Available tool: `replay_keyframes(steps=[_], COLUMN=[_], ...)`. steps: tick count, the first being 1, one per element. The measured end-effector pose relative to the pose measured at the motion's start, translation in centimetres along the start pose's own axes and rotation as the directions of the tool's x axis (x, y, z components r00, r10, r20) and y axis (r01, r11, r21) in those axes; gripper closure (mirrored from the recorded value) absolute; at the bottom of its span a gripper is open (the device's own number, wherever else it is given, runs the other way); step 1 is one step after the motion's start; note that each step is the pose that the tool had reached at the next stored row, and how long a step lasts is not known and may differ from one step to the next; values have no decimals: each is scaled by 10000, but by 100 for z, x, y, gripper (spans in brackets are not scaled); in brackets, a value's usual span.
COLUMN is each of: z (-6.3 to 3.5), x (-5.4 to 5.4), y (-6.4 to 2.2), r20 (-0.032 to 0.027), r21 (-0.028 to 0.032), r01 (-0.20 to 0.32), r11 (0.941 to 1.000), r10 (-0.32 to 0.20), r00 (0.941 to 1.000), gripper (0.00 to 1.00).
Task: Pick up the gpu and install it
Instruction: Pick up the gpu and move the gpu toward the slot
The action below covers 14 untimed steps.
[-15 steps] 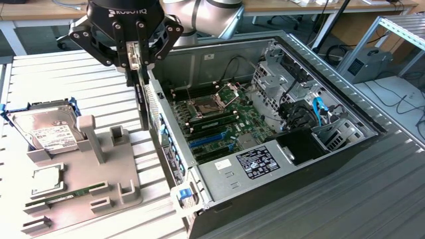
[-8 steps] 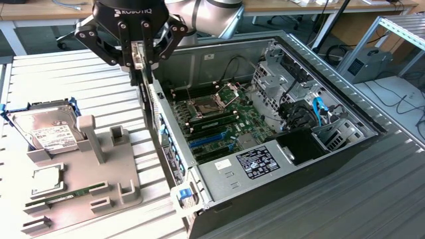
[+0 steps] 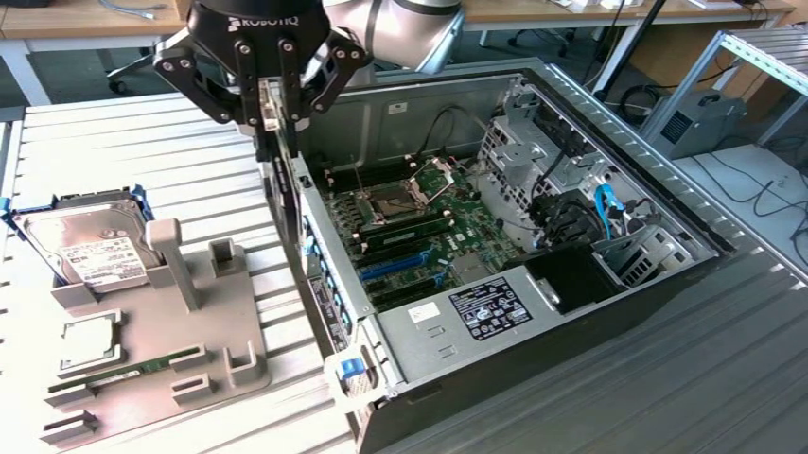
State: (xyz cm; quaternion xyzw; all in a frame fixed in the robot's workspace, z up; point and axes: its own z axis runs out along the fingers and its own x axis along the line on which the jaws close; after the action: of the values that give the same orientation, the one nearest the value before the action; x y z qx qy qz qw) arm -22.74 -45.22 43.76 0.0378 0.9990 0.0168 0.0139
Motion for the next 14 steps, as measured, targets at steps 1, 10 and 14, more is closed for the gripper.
replay_keyframes(steps=[1, 10, 14], z=[0, 2, 3], x=[-6, -69, -102], y=[1, 5, 8], r20=[0, 0, 0], r21=[0, 1, 2], r01=[0, 0, 0], r11=[10000, 10000, 10000], r10=[0, 0, 0], r00=[10000, 10000, 10000], gripper=[74, 74, 74])
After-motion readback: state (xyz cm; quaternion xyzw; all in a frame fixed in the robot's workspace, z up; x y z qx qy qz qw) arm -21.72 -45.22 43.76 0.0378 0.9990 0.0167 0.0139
